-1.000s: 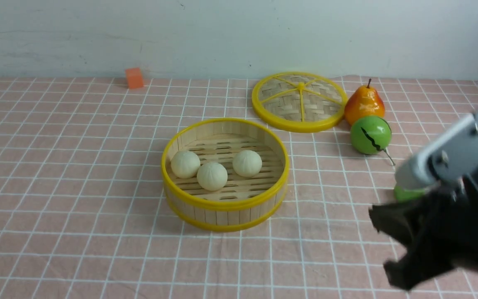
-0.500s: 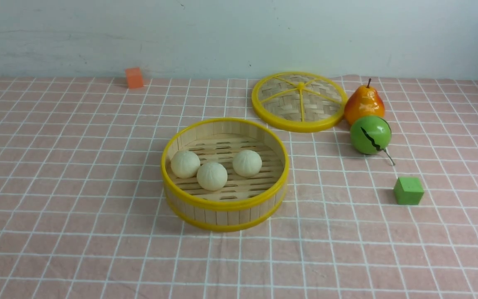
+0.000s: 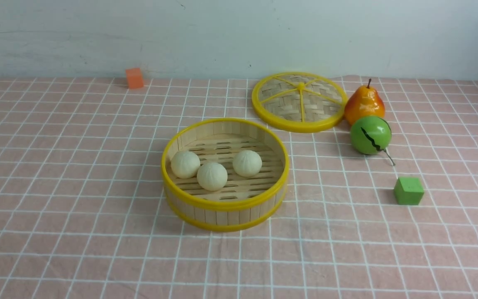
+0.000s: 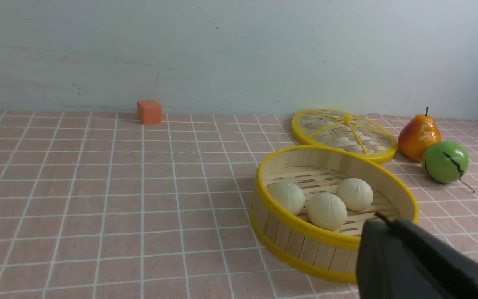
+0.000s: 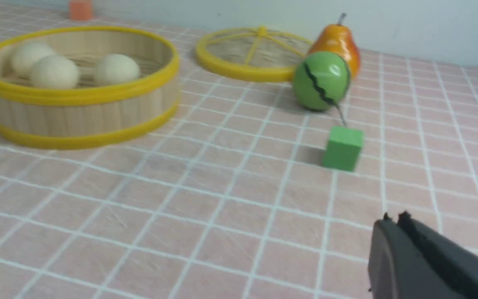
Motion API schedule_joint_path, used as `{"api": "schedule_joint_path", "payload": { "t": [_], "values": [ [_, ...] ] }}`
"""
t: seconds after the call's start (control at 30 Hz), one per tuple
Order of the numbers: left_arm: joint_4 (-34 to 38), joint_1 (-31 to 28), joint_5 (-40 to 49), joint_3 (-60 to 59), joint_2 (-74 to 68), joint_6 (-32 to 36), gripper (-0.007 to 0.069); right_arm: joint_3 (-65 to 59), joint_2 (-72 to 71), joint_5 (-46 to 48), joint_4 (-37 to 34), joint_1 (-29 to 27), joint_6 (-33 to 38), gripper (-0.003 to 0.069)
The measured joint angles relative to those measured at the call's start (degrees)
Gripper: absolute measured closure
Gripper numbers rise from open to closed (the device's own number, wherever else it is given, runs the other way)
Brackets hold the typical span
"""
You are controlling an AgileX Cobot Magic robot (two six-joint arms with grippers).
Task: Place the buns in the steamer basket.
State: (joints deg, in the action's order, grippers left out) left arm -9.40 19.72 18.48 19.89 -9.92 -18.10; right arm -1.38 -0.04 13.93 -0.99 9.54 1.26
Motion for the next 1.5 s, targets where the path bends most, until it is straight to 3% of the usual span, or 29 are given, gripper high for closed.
{"api": "schedule_joint_path", "payload": {
  "t": [0.1,0.23,1.03,1.2,1.33,1.5],
  "values": [
    [0.13,0.0,0.33,0.0,-0.26,0.0,0.0627,0.11,-0.45,6.29,-0.34,-3.19,0.0,0.0661],
    [0.2,0.0,0.57,0.0,-0.59,0.0,0.0624,0.36,-0.45,7.48,-0.46,-5.27,0.0,0.0661],
    [-0.28,-0.25,1.14,-1.02,0.12,0.0,0.0607,0.43,-0.52,7.91,-0.41,-5.47,0.0,0.0638],
    [-1.12,-9.21,-2.05,-9.92,8.42,0.0,0.0607,0.43,-0.52,7.91,-0.41,-5.47,0.0,0.0632],
    [2.64,-15.33,-6.73,-18.99,10.46,0.0,0.0608,0.46,-0.52,7.93,-0.41,-5.47,0.0,0.0627],
    [5.96,-17.37,0.49,-21.45,10.46,1.09,0.0638,0.46,-0.52,7.97,-0.41,-5.47,0.0,0.0619]
  ]
}}
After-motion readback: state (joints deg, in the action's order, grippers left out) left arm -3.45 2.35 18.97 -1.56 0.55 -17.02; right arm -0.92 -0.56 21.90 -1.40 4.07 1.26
